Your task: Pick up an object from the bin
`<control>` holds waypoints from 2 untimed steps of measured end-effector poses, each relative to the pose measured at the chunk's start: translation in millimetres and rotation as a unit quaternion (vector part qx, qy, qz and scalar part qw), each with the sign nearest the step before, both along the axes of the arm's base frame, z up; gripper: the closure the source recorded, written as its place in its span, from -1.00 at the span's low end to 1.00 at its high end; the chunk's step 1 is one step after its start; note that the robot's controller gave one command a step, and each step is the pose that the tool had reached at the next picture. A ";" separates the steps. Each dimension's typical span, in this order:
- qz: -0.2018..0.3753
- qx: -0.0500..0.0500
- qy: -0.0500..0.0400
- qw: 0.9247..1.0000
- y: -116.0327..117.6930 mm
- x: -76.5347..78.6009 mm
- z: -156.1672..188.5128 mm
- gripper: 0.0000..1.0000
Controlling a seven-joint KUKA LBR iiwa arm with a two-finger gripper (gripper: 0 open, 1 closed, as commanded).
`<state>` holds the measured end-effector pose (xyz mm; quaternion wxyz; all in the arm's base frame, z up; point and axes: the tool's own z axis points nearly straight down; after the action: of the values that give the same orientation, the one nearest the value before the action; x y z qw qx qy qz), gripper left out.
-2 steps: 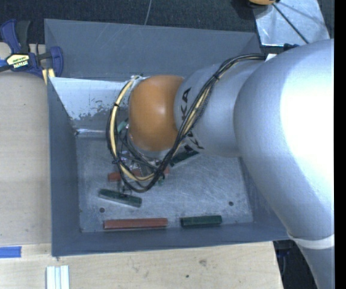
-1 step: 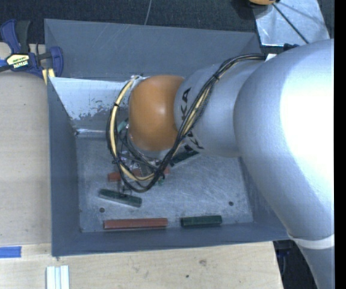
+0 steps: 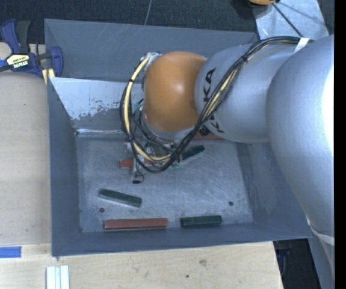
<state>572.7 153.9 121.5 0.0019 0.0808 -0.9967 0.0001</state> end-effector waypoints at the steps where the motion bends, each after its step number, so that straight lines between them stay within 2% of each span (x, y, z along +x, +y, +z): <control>1: -0.003 0.002 -0.001 1.000 72.8 -59.3 15.4 -1.00; 2: -0.008 0.001 -0.003 1.000 67.1 -55.6 15.5 -1.00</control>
Offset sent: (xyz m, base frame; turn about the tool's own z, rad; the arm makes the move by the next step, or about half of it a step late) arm 0.0000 0.0000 0.0000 0.0000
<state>517.1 221.0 137.0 -0.0008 0.0731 -0.9973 -0.0005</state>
